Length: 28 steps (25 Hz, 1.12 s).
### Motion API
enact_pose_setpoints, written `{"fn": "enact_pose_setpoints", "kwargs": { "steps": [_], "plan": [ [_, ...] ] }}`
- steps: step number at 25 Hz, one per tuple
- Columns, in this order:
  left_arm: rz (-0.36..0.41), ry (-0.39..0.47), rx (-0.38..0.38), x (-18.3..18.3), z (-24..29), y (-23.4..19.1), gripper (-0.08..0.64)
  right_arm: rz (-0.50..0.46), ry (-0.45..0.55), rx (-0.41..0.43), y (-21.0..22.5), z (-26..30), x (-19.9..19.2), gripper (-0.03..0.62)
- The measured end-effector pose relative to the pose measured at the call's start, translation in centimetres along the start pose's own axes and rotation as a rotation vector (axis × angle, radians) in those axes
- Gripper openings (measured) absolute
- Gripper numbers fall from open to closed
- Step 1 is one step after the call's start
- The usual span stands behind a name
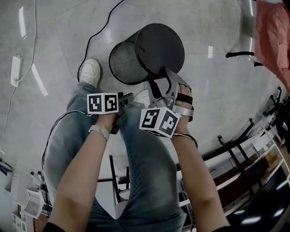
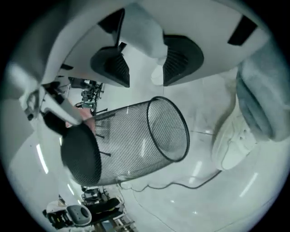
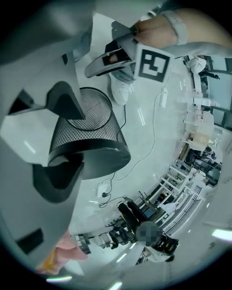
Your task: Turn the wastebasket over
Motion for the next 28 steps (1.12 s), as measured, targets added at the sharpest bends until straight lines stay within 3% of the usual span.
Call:
{"fn": "enact_pose_setpoints", "kwargs": {
  "steps": [3, 8, 13, 18, 28],
  "plan": [
    [0.027, 0.062, -0.019, 0.8, -4.6, 1.8, 0.233, -0.016, 0.002, -0.025, -0.8, 0.2, 1.3, 0.295],
    [0.091, 0.217, -0.053, 5.2, -13.2, 4.3, 0.232, -0.007, -0.021, -0.052, -1.6, 0.5, 2.9, 0.296],
    [0.219, 0.324, -0.049, 8.5, -20.2, 5.7, 0.232, -0.102, -0.057, -0.098, -3.2, 1.0, 4.4, 0.296],
    [0.231, 0.347, -0.053, 9.4, -22.5, 5.5, 0.232, -0.113, -0.142, -0.038, -4.8, 4.2, 4.2, 0.311],
    [0.249, 0.322, -0.084, 10.7, -22.8, 6.2, 0.232, -0.123, -0.145, -0.033, -3.8, 6.3, 5.3, 0.310]
  ]
}}
Point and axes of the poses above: the fingertips, and each gripper's own axes: z forward along the fingers, y to its right, x out of its top, the point moved 8 cm from there along -z, backward along the fingers, and after that the axes turned 4 degrees about -z, right-handed, at the moved point
